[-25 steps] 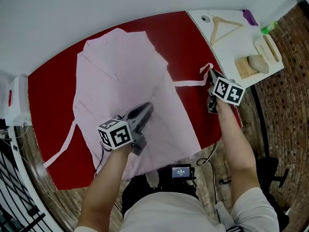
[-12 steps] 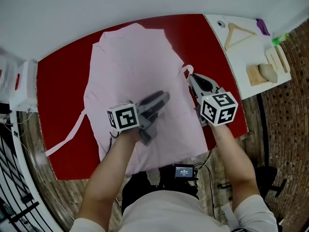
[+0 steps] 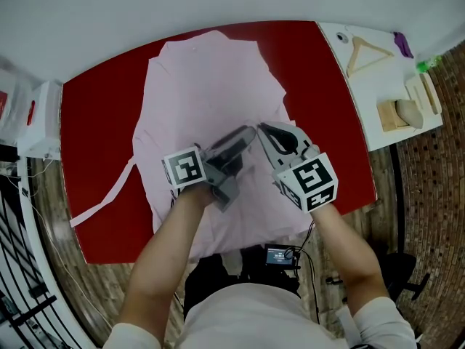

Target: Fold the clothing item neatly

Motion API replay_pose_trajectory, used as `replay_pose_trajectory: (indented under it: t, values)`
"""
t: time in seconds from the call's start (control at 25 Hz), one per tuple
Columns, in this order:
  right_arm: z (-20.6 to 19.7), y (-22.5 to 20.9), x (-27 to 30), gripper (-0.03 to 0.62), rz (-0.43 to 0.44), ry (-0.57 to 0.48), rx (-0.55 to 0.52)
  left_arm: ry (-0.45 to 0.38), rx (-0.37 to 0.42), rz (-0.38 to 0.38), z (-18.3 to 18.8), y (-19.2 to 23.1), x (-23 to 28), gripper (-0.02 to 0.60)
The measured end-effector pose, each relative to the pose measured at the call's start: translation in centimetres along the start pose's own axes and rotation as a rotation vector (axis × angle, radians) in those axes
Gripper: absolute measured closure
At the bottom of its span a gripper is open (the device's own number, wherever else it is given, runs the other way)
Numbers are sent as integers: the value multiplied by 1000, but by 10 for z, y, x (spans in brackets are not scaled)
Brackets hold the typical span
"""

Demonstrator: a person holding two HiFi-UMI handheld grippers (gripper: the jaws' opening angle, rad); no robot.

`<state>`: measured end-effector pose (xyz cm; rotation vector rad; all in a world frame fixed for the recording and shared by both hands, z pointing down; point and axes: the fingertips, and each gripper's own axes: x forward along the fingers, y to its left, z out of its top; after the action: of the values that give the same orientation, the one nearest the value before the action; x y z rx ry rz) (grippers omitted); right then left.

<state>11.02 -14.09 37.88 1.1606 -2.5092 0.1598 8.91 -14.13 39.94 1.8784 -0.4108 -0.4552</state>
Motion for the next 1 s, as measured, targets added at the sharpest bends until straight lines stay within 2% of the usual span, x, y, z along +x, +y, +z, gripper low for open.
replay_pose_trajectory:
  t: [0.16,0.36,0.68,1.0]
  values:
    - [-5,8,2,574,17,18,-25,-53,-36,-26,7,-2,-8,425]
    - [-10,25,3,574,50,40,-84,-73,-70,-25,14,1,-10,425]
    - [-22,46,2,574,100,71,-195,-77,-88,2,14,13,-13,425]
    - [-20,44,1,574,88,63,-245,-40,-134,-11,1,20,-20,425]
